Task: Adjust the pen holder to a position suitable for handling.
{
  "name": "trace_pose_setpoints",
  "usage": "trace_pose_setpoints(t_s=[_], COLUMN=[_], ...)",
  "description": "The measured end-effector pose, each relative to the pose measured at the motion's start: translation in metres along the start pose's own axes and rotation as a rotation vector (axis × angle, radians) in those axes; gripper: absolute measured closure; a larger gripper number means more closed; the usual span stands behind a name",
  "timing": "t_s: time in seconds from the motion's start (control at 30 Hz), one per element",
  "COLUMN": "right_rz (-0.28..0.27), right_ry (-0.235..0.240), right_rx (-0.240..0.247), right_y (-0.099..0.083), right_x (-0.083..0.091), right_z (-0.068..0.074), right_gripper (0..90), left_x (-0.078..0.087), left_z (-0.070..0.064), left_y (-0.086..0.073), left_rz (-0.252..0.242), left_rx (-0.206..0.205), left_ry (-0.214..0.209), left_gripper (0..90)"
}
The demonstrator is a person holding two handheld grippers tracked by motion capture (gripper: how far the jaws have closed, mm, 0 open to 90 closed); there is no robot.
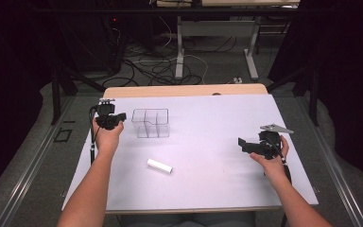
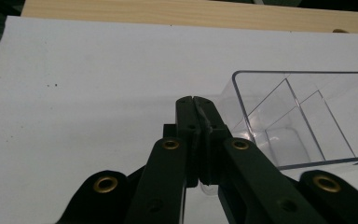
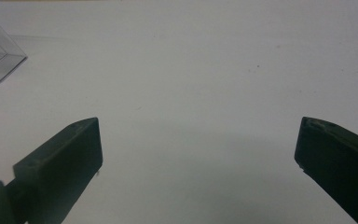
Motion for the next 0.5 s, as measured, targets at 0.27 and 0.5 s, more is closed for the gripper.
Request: trace_pose_setpoints(t_s=[0.27,0.5], right_rz=[0.004,0.011], right_ry=[0.004,0.007], right_rx=[0.009,0.002], right_y=[-0.001,-0.001], right_x=[-0.002,-0.002], right_z=[0.0,0.0], right_gripper=[0.3,0.3], left_x=[-0.01,-0.015], left_z=[-0.001,-0.007], left_y=[-0.002,-0.002], left_rz=[0.016,0.02], left_rx=[-0.007,0.008], left_ry=[-0.031,-0.064], left_gripper=[90.0,90.0])
Point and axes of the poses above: each handheld gripper's, and its own axes: x roughly backward along the jaws, y roughly out of its top, z roughly to its left, the point moved 4 cm from there along -x, roughly forward along the jaws, and after that the axes turned 6 degrees about y, right-handed, at the moved point
